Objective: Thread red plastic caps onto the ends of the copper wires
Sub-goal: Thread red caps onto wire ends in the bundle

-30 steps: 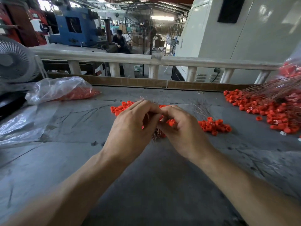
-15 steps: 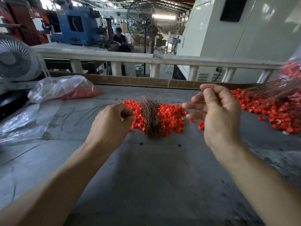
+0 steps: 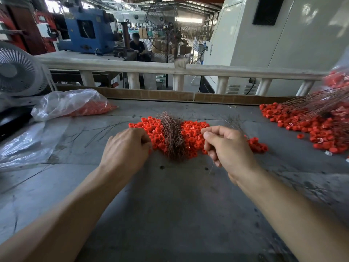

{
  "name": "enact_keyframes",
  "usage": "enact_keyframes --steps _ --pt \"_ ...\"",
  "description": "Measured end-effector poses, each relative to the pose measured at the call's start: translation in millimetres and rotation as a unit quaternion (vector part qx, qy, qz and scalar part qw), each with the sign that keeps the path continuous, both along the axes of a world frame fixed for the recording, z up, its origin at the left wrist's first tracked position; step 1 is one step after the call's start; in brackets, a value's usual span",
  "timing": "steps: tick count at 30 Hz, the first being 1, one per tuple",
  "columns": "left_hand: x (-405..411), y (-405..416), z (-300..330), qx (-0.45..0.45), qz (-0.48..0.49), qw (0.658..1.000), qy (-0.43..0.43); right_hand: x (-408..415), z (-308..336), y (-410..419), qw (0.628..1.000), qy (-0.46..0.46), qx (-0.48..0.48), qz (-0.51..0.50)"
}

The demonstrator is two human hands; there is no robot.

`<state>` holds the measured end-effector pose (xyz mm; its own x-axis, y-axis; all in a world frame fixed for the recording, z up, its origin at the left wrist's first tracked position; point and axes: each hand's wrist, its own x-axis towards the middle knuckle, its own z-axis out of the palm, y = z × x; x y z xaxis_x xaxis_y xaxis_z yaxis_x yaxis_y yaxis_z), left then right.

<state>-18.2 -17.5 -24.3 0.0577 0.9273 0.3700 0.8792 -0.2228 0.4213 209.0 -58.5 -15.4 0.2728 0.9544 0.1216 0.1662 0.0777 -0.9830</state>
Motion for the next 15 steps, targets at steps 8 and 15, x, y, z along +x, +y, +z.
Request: enact_keyframes --steps 8,15 --pt "12 -3 0 0.020 -0.002 1.000 0.011 -5 -5 0 0.998 -0.053 0.013 0.014" --pt "15 0 0 -0.010 0.006 1.000 -0.014 -8 -7 -1 0.996 -0.080 0.014 0.041"
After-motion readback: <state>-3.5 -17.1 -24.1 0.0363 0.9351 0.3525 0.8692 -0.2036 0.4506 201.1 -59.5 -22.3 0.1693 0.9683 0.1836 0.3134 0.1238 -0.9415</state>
